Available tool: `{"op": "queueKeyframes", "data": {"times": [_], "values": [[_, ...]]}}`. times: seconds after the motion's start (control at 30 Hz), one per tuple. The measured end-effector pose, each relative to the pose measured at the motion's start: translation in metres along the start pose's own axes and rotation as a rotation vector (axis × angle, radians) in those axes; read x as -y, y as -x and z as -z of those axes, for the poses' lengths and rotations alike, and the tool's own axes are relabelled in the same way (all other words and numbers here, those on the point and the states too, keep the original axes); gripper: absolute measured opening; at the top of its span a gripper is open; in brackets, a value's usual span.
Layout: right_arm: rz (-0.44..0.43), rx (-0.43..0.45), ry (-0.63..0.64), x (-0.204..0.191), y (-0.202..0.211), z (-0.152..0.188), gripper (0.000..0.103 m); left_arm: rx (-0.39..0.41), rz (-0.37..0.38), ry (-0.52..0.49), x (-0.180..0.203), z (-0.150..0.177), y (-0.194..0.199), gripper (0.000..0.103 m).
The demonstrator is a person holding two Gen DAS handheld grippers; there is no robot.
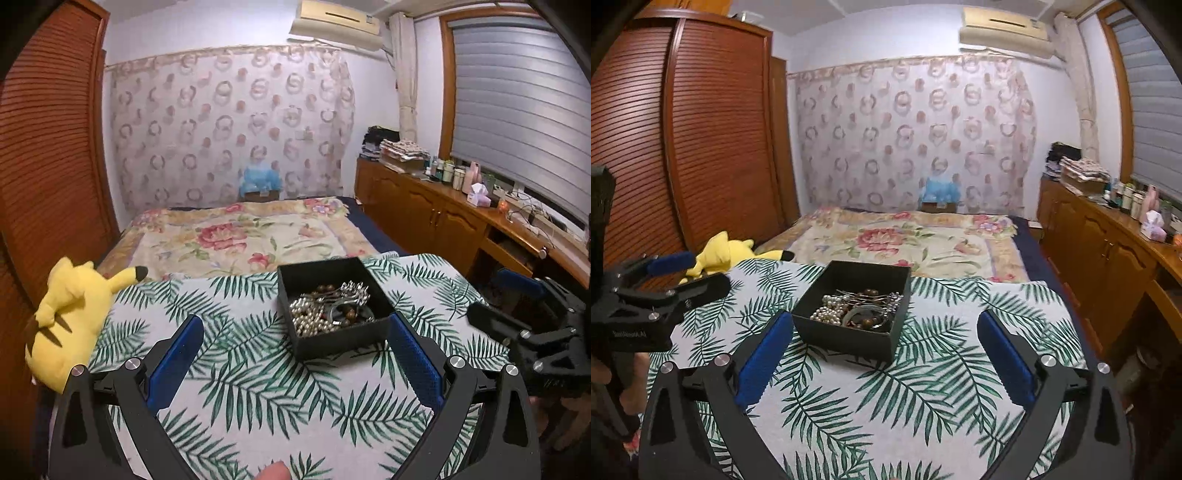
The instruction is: Organize jewelry
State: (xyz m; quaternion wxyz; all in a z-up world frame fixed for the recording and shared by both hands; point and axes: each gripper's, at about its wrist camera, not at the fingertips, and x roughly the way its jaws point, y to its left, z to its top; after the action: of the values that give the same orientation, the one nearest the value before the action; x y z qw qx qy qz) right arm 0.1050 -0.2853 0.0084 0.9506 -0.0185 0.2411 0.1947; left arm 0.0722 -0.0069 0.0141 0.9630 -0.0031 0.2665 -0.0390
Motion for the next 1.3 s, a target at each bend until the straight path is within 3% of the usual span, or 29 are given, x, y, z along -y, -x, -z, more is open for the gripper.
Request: {"op": "queueKeyframes", "data": {"times": [0.37,1.3], "values": [[0.043,0.026,-0.022,0.005,0.010,0.011,0.100,-0.016,-0.031,0.011,-0.007,0.016,0.003,0.095],[0.045,0.025,-0.021,0.007,0.010,0.013,0.100,-0.019,-0.029,0.013,-0.008,0.019,0.003,0.095]]}}
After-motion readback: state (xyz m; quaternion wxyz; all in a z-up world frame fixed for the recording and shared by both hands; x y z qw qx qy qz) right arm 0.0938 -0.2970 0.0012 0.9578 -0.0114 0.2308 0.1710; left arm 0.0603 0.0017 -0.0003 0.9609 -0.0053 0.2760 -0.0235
